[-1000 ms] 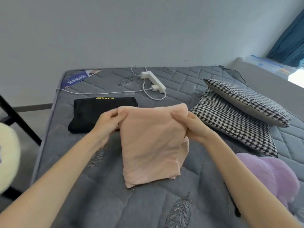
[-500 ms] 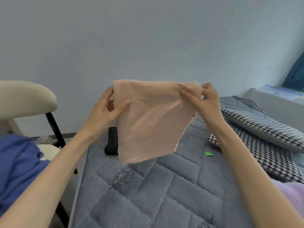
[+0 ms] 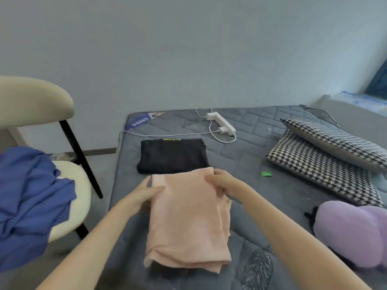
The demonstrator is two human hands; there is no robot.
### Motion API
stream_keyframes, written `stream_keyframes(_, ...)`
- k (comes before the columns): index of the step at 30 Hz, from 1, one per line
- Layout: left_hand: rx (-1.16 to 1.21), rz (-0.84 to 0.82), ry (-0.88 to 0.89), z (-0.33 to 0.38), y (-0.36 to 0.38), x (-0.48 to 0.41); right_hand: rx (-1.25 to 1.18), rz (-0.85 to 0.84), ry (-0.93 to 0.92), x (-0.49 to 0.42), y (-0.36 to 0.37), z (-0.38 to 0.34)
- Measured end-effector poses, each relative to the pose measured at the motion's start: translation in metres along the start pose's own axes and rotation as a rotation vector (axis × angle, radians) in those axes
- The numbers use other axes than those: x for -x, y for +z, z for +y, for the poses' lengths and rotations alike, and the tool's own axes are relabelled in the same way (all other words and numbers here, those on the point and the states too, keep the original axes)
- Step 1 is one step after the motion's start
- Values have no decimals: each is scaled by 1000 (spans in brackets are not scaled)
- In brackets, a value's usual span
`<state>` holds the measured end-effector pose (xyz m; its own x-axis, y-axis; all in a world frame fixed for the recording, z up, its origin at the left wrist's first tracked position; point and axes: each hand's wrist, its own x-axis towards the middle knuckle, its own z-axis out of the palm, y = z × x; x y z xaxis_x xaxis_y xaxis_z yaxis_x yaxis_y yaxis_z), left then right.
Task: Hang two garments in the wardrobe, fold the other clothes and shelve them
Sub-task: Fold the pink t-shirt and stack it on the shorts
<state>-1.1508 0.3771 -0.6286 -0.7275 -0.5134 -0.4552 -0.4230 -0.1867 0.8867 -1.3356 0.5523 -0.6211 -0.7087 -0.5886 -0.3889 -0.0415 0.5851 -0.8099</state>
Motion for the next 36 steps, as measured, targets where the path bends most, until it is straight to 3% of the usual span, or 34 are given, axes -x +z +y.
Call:
stream_keyframes(4, -230, 63, -53, -59, 5, -18, 276, 163, 110, -18, 25, 43)
stream_keyframes(10, -338, 119, -120, -88, 20, -24, 229, 248, 178, -3, 47, 70)
stream_keyframes(14, -522, 280, -96, -93, 33, -21, 252, 224, 185, 10, 67, 76)
stream_keyframes(19, -439, 336, 16, -96, 41, -19, 143, 269, -24, 18, 80, 82)
stream_keyframes(24, -310, 516, 293, -76, 28, -16, -33, 266, -255, 7, 78, 73)
stream_keyframes(27, -308, 523, 304, -63, 17, -22, -95, 329, -229, -10, 80, 58)
stream_keyframes(30, -348, 411, 111, -69, 7, -28, 169, 288, -17, -23, 84, 59)
stream_keyframes(32, -378, 394, 30, -83, 0, -28, 477, 406, 67, -20, 84, 69)
stream_keyframes(34, -369, 375, -4, -97, -3, -25, 562, 544, -26, -11, 85, 79)
stream_keyframes(36, -323, 374, -24, -104, -1, -23, 512, 516, -92, -1, 88, 88)
